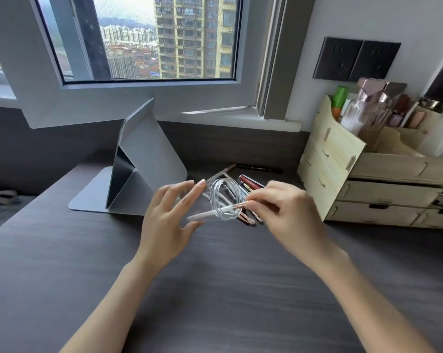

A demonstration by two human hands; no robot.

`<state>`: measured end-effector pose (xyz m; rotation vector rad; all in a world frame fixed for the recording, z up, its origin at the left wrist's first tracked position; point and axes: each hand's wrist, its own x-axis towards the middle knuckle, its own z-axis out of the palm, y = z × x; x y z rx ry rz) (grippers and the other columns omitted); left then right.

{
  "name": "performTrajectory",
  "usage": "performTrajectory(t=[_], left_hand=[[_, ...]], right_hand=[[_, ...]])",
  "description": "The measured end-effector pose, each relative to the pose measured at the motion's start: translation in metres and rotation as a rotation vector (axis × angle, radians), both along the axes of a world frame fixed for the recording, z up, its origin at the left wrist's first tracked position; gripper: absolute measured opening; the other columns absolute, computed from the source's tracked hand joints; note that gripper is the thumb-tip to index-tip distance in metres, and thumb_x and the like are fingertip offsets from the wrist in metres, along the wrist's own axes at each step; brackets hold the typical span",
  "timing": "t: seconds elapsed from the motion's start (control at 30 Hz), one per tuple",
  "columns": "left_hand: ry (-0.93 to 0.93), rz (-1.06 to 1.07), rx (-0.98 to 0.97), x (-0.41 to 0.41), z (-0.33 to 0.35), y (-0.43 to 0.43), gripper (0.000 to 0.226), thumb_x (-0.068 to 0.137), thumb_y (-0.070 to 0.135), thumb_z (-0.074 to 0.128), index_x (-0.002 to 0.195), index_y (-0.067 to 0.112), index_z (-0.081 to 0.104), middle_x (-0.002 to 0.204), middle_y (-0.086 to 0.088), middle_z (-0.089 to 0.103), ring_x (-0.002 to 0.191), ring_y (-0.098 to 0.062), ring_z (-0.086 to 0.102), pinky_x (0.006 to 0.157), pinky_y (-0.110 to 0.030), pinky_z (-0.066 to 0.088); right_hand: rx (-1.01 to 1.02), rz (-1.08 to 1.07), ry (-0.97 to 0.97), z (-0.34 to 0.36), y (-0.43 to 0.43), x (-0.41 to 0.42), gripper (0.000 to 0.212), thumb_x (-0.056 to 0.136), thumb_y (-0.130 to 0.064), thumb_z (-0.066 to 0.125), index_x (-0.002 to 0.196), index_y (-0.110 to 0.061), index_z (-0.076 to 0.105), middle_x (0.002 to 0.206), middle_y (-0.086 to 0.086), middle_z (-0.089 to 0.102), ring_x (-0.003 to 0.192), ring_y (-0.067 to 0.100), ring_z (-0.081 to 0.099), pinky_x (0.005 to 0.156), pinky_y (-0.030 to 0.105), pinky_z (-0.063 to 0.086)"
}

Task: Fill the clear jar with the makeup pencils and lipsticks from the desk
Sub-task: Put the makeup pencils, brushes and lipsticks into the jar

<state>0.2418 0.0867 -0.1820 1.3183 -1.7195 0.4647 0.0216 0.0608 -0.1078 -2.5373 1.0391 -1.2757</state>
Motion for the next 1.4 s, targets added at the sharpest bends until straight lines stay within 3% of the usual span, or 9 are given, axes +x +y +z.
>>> performTrajectory(t=[0.17, 0.27, 0.33, 0.47, 0.57, 0.8, 0.93, 1.1, 1.4], left_hand=[[0.003, 0.014, -0.006, 0.005, 0.000, -0.001, 0.085, 0.062, 0.019, 0.085, 0.135, 0.021, 0.042, 0.122, -0.006, 0.057, 0.107, -0.022, 0.048, 0.093, -0.026, 0.039], [0.061, 0.036, -0.014, 0.002, 0.002, 0.000, 0.082, 0.062, 0.024, 0.080, 0.135, 0.016, 0.043, 0.122, -0.001, 0.053, 0.106, -0.019, 0.048, 0.099, -0.015, 0.029], [0.138, 0.056, -0.023, 0.002, 0.003, 0.000, 0.083, 0.062, 0.027, 0.078, 0.136, 0.015, 0.042, 0.120, 0.002, 0.051, 0.102, -0.018, 0.050, 0.099, -0.014, 0.028], [0.260, 0.090, -0.018, 0.004, 0.004, 0.000, 0.092, 0.062, 0.032, 0.078, 0.141, 0.024, 0.032, 0.118, -0.004, 0.055, 0.099, -0.025, 0.054, 0.092, -0.037, 0.045], [0.264, 0.097, -0.033, 0.003, 0.004, 0.001, 0.091, 0.063, 0.033, 0.077, 0.141, 0.024, 0.031, 0.118, -0.006, 0.056, 0.101, -0.024, 0.053, 0.090, -0.040, 0.046], [0.143, 0.104, -0.041, 0.001, 0.004, 0.000, 0.082, 0.065, 0.029, 0.077, 0.136, 0.014, 0.041, 0.118, -0.006, 0.056, 0.102, -0.021, 0.050, 0.100, -0.014, 0.028], [0.085, 0.100, -0.060, 0.001, 0.005, 0.000, 0.077, 0.066, 0.027, 0.077, 0.133, 0.010, 0.044, 0.117, -0.012, 0.059, 0.104, -0.021, 0.049, 0.101, -0.012, 0.024], [0.094, 0.099, -0.066, 0.001, 0.005, 0.000, 0.079, 0.065, 0.026, 0.077, 0.134, 0.014, 0.042, 0.117, -0.012, 0.059, 0.104, -0.021, 0.048, 0.101, -0.011, 0.024], [0.000, 0.015, -0.080, -0.005, -0.002, 0.001, 0.076, 0.071, 0.031, 0.074, 0.137, 0.020, 0.038, 0.121, -0.007, 0.055, 0.107, -0.021, 0.049, 0.096, -0.023, 0.037]], right_hand=[[-0.103, 0.074, 0.148, -0.017, -0.008, 0.022, 0.027, 0.087, -0.030, 0.050, 0.091, -0.018, 0.074, 0.065, -0.007, 0.053, 0.063, 0.017, 0.054, 0.056, 0.027, 0.043], [0.124, 0.090, -0.171, -0.018, -0.014, 0.010, 0.022, 0.092, -0.022, 0.052, 0.098, -0.017, 0.072, 0.069, -0.017, 0.054, 0.062, 0.001, 0.051, 0.059, 0.011, 0.035], [0.176, -0.073, -0.230, -0.027, -0.027, 0.003, 0.015, 0.089, -0.019, 0.057, 0.087, -0.017, 0.072, 0.072, -0.009, 0.063, 0.065, 0.003, 0.057, 0.059, 0.017, 0.040], [0.145, -0.264, 0.255, -0.068, -0.047, 0.011, 0.010, 0.073, -0.026, 0.074, 0.074, -0.016, 0.074, 0.074, 0.005, 0.068, 0.075, 0.028, 0.062, 0.064, 0.031, 0.045], [0.063, -0.317, 0.432, -0.087, -0.056, 0.025, 0.023, 0.054, -0.030, 0.086, 0.061, -0.014, 0.071, 0.062, 0.005, 0.065, 0.061, 0.029, 0.062, 0.053, 0.031, 0.048], [-0.057, -0.432, 0.585, -0.092, -0.058, 0.039, 0.033, 0.041, -0.024, 0.090, 0.052, -0.015, 0.061, 0.054, 0.003, 0.061, 0.053, 0.022, 0.059, 0.045, 0.022, 0.043], [0.208, -0.393, 0.094, -0.070, -0.053, 0.021, 0.006, 0.083, -0.009, 0.063, 0.083, -0.005, 0.060, 0.077, 0.014, 0.068, 0.074, 0.030, 0.062, 0.063, 0.034, 0.046], [0.294, -0.153, -0.621, -0.005, -0.014, -0.029, 0.017, 0.085, -0.007, 0.062, 0.073, -0.019, 0.065, 0.060, -0.002, 0.066, 0.055, 0.005, 0.058, 0.055, 0.017, 0.046], [-0.032, -0.047, -0.093, 0.000, 0.016, 0.011, 0.007, 0.075, -0.024, 0.068, 0.072, -0.018, 0.071, 0.063, -0.012, 0.064, 0.063, 0.008, 0.050, 0.060, 0.024, 0.041]])
